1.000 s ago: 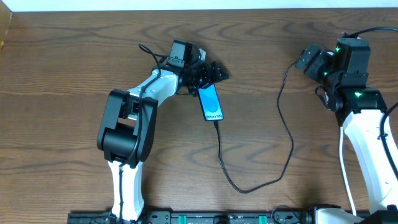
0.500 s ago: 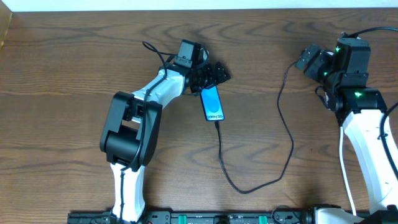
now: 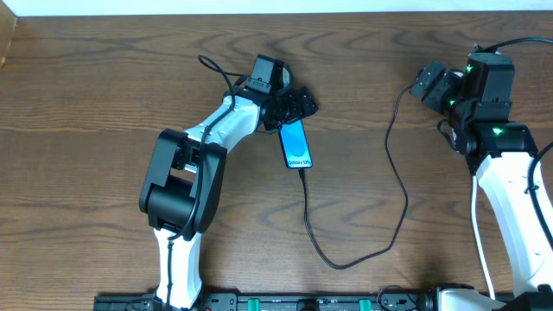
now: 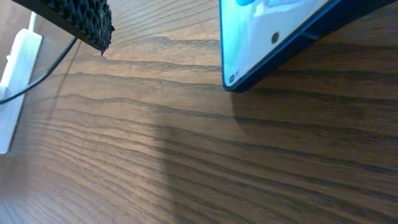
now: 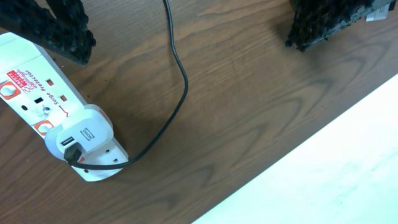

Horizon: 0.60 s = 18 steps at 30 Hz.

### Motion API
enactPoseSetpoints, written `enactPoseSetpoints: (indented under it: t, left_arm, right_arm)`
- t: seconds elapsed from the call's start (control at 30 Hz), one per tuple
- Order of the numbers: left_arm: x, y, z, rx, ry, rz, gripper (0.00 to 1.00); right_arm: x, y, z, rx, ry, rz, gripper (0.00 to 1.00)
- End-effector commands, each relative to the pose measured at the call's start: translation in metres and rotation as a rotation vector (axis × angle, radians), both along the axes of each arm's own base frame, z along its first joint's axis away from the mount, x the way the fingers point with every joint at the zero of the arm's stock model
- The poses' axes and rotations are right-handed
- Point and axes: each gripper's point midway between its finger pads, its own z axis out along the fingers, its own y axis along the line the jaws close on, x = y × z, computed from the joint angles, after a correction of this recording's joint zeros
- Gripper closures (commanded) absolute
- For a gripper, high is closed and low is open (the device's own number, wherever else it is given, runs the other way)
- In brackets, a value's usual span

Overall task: Plug charger to phone and switch on socket
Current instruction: 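Lay the phone flat on the table and open the left gripper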

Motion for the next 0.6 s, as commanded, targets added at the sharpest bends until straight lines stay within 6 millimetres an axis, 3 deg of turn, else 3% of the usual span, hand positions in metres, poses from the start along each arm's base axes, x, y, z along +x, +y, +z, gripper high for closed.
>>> enactPoseSetpoints:
  t: [0.0,0.57]
  left_arm:
    - [-0.033,0.040,-0.080,0.207,0.157,0.053,0.11]
    - [-0.045,0.026,-0.083,0.259,0.147,0.016,0.11]
  right_arm:
    - [0.000,-0.001,0.003,-0.011,-0.005,0.004,0.01]
    - [-0.001,-0.001,0.003,-0.011,-0.002,0.004,0.01]
